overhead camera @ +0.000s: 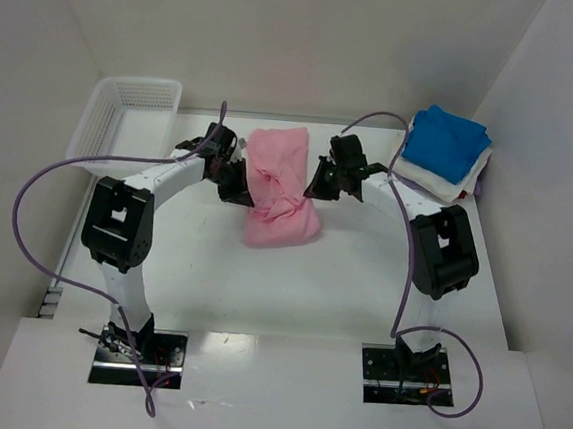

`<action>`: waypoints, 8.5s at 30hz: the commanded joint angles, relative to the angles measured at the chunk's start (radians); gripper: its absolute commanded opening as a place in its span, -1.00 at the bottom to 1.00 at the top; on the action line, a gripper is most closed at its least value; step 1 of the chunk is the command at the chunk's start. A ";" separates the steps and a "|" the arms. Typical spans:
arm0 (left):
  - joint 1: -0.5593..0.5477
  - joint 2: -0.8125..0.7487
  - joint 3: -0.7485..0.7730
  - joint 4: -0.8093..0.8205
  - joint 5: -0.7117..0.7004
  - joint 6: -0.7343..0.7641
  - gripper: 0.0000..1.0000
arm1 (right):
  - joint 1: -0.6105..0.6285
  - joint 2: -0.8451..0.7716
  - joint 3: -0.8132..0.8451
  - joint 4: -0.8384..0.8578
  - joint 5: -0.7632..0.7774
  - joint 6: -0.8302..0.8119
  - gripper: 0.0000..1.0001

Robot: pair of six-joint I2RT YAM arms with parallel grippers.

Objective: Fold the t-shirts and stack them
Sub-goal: Fold the folded rectangular tshirt in 1/3 of the way, then grab one side of the 2/3 rectangular tshirt with both arms, then fold the long partially folded tshirt into a neat square

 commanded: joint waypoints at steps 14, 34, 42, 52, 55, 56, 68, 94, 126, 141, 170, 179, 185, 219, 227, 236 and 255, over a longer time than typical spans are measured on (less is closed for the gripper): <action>0.081 0.096 0.162 0.010 0.064 0.037 -1.00 | -0.051 0.074 0.172 0.014 -0.066 -0.066 -1.00; 0.129 0.198 0.280 0.059 -0.003 0.057 0.33 | -0.061 0.186 0.281 0.036 -0.039 -0.153 -0.13; 0.139 0.062 0.260 0.142 0.085 0.173 0.83 | -0.061 0.095 0.333 0.026 0.036 -0.173 0.46; -0.013 -0.068 -0.004 0.299 0.211 0.116 0.43 | -0.061 0.045 0.185 0.098 -0.083 -0.150 -0.27; -0.049 -0.049 -0.041 0.354 0.213 0.081 0.04 | -0.061 0.034 0.158 0.107 -0.085 -0.141 -0.33; -0.061 -0.038 -0.051 0.372 0.213 0.069 -0.09 | -0.061 0.025 0.148 0.107 -0.078 -0.141 -0.33; -0.075 0.173 0.082 0.385 -0.012 0.064 -0.57 | -0.061 0.011 0.114 0.116 -0.069 -0.149 -0.26; -0.034 0.085 0.236 0.234 -0.386 0.175 0.31 | -0.104 -0.014 0.083 0.087 -0.048 -0.218 -0.15; -0.064 0.124 0.047 0.403 0.012 0.020 -0.63 | -0.104 0.074 0.054 0.184 -0.352 -0.121 -0.85; 0.021 0.223 0.073 0.403 -0.139 0.020 -0.68 | -0.104 0.293 0.149 0.173 -0.249 -0.166 -0.85; -0.010 -0.164 -0.258 0.315 0.022 0.060 0.63 | -0.153 -0.113 -0.245 0.087 -0.162 -0.242 0.34; -0.052 -0.153 -0.347 0.355 0.021 0.027 0.60 | -0.153 -0.041 -0.274 0.161 -0.241 -0.232 0.31; -0.052 -0.098 -0.369 0.375 0.007 0.008 0.51 | -0.142 0.023 -0.227 0.168 -0.269 -0.232 0.28; -0.052 -0.129 -0.389 0.191 0.008 0.073 -1.00 | -0.096 -0.070 -0.250 0.053 -0.231 -0.230 -1.00; -0.052 -0.248 -0.361 0.047 0.058 0.116 -1.00 | -0.096 -0.231 -0.260 -0.039 -0.262 -0.219 -1.00; 0.031 -0.309 -0.183 -0.013 0.096 0.136 -1.00 | -0.096 -0.194 -0.056 -0.039 -0.270 -0.210 -1.00; 0.181 0.158 0.322 -0.019 0.190 0.201 -0.97 | -0.105 0.383 0.675 -0.019 -0.280 -0.187 -1.00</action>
